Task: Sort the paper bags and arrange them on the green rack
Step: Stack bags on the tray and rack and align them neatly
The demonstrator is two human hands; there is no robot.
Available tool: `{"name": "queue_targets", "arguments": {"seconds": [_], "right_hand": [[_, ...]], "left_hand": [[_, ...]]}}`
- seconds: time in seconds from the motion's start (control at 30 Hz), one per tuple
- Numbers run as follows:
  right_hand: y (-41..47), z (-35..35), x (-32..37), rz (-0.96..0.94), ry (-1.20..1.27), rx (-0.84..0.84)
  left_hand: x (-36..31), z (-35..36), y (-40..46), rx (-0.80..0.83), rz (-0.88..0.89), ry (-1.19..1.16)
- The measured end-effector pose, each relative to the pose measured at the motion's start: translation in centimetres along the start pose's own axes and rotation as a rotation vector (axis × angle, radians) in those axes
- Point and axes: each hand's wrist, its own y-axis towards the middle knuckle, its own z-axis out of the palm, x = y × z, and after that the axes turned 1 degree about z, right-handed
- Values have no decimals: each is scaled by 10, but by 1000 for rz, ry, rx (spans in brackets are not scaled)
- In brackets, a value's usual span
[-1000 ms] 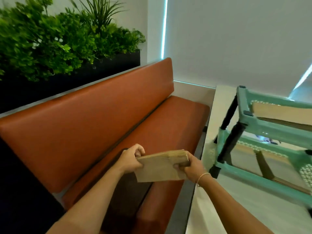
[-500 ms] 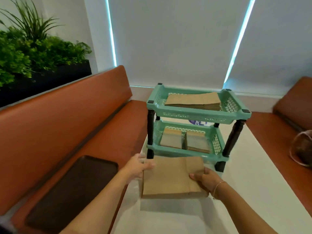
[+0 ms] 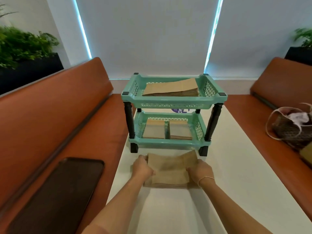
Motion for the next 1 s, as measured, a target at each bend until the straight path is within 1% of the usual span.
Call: {"name": "queue_targets", "arguments": {"seconds": [0.13, 0.23, 0.37, 0.43, 0.57, 0.7, 0.77, 0.83, 0.93, 1.0], "right_hand": [[-1, 6, 5, -30, -36, -91], [-5, 5, 10, -85, -116, -147], [-10, -1, 16, -113, -160, -142], [-13, -4, 18, -123, -109, -126], [-20, -9, 23, -66, 295, -20], [-20, -19, 12, -7, 634, 56], [-20, -24, -1, 26, 904, 173], [-20, -27, -15, 37, 1127, 322], [-25, -26, -32, -43, 1214, 435], [-31, -23, -38, -91, 1180, 449]], "left_hand": [[-3, 2, 0, -14, -12, 27], [-3, 3, 1, -15, -21, 47], [-5, 1, -2, -18, -40, 58], [-5, 2, -2, -19, -44, 54], [-6, 1, -6, -26, -46, 31], [-2, 0, -12, -67, -28, -57], [3, -1, -13, -76, 12, -120], [5, -4, -18, -40, 14, -284], [8, -8, -30, 74, 26, -573], [10, -8, -39, 127, 56, -661]]}}
